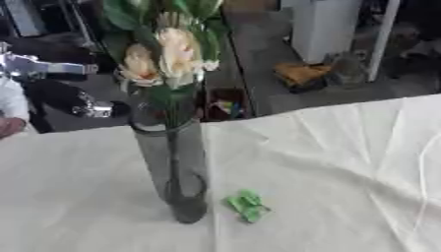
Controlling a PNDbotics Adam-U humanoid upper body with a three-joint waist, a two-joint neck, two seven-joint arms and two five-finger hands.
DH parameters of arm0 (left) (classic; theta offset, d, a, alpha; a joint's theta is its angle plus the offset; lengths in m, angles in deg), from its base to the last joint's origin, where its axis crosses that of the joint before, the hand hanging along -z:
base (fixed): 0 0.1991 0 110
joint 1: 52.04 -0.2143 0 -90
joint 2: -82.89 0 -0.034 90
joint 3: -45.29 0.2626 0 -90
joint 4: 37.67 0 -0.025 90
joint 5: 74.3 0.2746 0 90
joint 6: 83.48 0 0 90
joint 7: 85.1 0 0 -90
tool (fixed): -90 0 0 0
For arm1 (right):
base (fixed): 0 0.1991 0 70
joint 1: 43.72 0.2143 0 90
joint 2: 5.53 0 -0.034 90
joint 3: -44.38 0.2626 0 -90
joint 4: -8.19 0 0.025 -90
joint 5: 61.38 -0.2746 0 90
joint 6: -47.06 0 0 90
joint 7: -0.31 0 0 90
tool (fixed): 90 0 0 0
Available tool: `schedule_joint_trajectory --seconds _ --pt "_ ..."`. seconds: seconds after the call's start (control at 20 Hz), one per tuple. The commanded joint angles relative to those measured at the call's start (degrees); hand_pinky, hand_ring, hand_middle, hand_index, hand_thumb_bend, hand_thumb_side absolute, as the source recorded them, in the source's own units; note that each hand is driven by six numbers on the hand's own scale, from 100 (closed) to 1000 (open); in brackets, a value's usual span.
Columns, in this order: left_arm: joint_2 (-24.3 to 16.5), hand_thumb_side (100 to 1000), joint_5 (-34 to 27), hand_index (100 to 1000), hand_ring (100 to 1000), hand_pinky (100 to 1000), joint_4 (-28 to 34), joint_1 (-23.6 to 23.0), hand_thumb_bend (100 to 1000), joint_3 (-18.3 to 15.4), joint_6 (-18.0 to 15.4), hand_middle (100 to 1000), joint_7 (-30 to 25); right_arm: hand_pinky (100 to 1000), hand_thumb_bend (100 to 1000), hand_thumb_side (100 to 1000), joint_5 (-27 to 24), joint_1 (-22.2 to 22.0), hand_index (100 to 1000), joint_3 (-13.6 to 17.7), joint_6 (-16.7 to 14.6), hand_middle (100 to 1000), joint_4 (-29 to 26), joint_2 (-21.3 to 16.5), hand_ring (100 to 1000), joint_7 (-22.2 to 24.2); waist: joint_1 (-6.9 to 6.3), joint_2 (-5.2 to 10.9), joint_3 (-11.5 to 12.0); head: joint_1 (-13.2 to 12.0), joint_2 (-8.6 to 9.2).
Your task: Arrange flowers into the vase.
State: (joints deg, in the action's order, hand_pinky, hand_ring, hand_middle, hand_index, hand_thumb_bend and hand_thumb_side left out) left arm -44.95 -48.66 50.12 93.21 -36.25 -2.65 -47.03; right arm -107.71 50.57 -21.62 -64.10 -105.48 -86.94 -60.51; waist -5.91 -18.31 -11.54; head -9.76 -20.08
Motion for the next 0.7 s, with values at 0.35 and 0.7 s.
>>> schedule_joint_trajectory --seconds 0.35,0.7 --pt "-4.0 949 -0.4 1000 1000 1000 0.6 -1.2 329 -2.5 0.0 1000 0.0 961 100 902 -0.4 0.0 780 0.4 -0.1 449 -0.9 -1.5 749 0.0 0.44 1.15 0.4 0.2 -0.2" --pt "-4.8 949 -1.4 1000 1000 1000 1.0 -2.1 286 -3.6 0.6 1000 0.0 958 100 901 -0.5 -0.1 780 0.4 -0.4 449 -0.9 -1.3 749 0.2 0.73 1.05 0.6 0.2 -0.3"
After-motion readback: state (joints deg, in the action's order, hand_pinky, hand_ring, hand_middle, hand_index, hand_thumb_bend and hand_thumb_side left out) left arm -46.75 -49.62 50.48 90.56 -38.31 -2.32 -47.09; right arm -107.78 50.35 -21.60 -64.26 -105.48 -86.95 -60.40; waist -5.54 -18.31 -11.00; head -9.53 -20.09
